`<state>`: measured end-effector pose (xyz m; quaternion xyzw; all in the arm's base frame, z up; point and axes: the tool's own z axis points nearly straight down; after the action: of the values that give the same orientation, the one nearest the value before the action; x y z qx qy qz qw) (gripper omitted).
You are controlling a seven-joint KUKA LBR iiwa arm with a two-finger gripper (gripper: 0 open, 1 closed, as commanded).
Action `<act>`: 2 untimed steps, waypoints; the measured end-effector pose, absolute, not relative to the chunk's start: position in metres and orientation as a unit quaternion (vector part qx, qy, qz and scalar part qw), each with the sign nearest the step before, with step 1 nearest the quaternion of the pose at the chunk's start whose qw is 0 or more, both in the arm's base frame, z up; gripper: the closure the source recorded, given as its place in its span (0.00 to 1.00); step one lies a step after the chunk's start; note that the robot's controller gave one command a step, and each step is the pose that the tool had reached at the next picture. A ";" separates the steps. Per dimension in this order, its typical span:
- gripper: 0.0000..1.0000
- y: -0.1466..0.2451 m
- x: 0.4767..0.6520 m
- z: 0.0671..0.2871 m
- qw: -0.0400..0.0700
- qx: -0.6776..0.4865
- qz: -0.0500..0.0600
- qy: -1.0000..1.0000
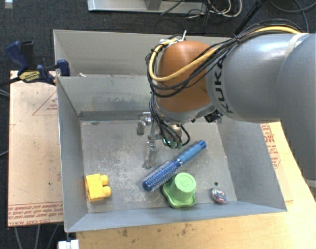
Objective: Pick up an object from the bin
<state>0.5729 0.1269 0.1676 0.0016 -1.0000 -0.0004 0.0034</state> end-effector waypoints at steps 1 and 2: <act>0.00 0.058 0.512 0.100 0.005 0.065 0.001 -0.998; 1.00 0.062 0.515 0.103 0.000 0.066 -0.001 -0.998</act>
Offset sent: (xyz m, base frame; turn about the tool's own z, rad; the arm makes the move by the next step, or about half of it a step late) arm -0.0585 -0.0659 -0.0640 -0.1315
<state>0.5149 0.0615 0.1034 0.0662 -0.9978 -0.0008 -0.0003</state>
